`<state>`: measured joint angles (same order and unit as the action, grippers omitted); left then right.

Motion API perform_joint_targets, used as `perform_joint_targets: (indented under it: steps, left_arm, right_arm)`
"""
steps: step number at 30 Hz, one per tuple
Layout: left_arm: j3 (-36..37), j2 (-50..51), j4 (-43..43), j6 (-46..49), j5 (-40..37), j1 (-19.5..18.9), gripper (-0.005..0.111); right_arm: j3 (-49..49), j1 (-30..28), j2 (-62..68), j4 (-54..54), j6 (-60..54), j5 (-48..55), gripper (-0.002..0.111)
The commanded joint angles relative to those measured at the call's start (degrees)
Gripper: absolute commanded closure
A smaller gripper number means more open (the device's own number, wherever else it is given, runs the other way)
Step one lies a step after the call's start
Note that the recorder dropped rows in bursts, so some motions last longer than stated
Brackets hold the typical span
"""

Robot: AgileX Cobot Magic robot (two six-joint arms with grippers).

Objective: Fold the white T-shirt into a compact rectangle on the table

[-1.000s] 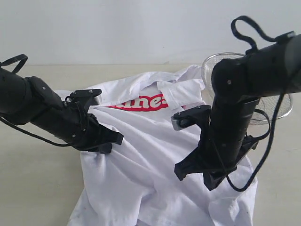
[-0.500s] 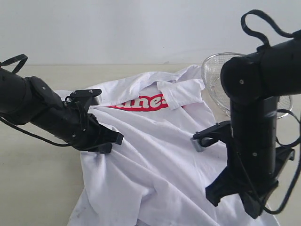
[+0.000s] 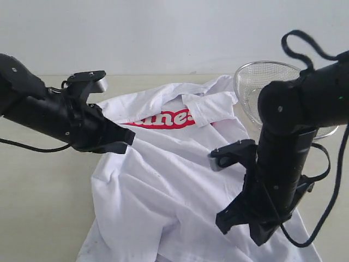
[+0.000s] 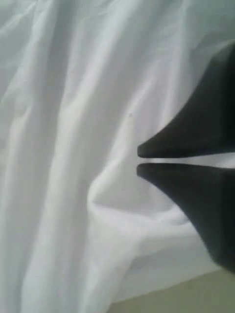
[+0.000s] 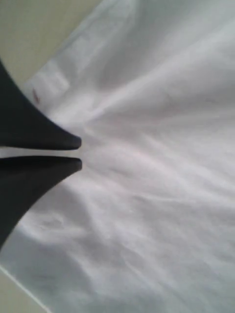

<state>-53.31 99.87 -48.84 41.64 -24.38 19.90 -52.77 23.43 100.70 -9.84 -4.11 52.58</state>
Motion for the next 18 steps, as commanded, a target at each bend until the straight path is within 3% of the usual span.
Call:
perform_joint_targets:
  steps: [1, 5, 9, 18]
  left_arm:
    - [5.9, -5.2, 1.6, -2.9, -9.5, 0.6, 0.102]
    - [16.0, -9.8, 1.0, -4.4, -4.5, 3.1, 0.102]
    - [20.4, -10.0, 0.6, -4.9, -4.3, 4.8, 0.102]
    - [22.6, -8.3, 2.2, -8.2, -2.4, 5.9, 0.102]
  right_arm:
    - [0.1, -0.1, 4.2, 2.8, -1.0, 0.6, 0.109]
    - [0.1, -0.1, 4.2, 3.5, -1.0, -1.2, 0.109]
    - [0.1, -0.1, 4.2, 3.6, -1.4, -1.6, 0.109]
    - [0.1, -0.1, 4.9, 3.6, -1.8, -1.6, 0.109]
